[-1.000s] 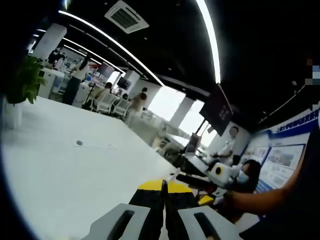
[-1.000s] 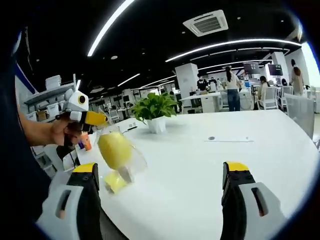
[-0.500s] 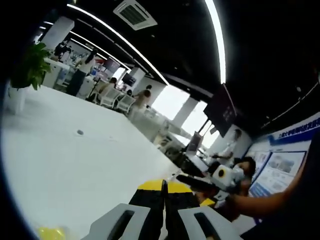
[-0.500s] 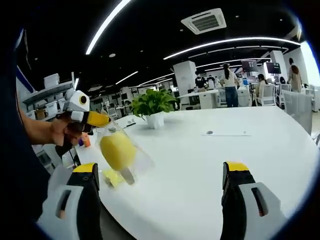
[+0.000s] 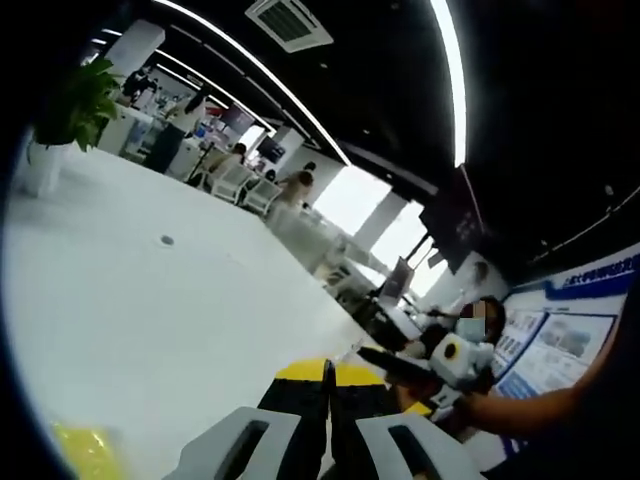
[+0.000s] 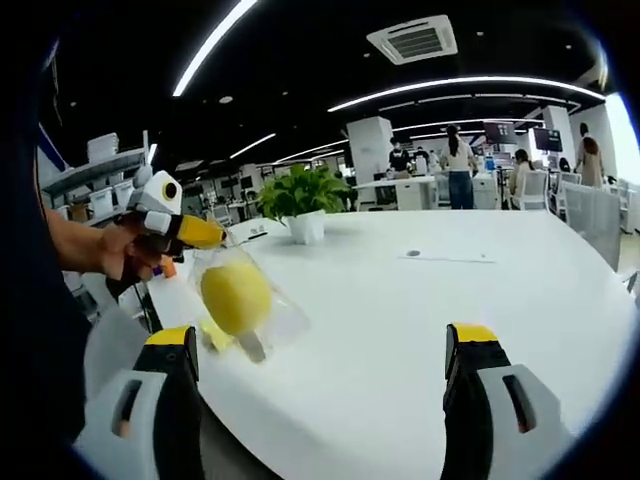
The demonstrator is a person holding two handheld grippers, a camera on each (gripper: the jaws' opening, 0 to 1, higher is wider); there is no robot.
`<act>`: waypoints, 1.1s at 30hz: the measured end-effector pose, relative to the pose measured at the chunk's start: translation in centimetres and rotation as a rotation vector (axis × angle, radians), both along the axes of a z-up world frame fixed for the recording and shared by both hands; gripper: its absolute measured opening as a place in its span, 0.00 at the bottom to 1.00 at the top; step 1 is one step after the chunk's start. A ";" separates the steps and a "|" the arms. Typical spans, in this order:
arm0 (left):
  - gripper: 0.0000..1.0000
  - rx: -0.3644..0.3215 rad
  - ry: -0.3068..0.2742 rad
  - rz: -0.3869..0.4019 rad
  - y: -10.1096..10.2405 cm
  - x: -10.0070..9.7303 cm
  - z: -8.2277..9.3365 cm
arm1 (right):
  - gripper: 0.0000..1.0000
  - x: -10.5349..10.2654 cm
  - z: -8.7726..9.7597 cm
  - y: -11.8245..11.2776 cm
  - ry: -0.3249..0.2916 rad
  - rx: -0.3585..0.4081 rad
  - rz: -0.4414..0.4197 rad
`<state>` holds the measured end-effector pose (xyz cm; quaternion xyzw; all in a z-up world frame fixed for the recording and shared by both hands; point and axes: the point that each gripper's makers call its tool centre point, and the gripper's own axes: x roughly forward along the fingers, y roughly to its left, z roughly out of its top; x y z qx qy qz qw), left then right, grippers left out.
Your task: Compare the silicone blocks by pressing each to a similar depth, holding the contact briefly, and releasing to observe deformation and rebound differences across the visible hardness samples.
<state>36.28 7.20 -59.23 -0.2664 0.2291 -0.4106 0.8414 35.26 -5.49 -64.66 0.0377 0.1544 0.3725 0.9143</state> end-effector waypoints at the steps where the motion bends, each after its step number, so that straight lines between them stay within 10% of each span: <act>1: 0.00 0.000 0.003 -0.001 -0.1 0.0 -0.2 | 0.97 -0.1 -0.2 -0.1 0.004 -0.005 -0.001; 33: 0.00 -0.032 0.169 0.088 1.3 1.4 -7.5 | 0.97 -0.6 -3.0 -0.4 0.101 -0.034 -0.022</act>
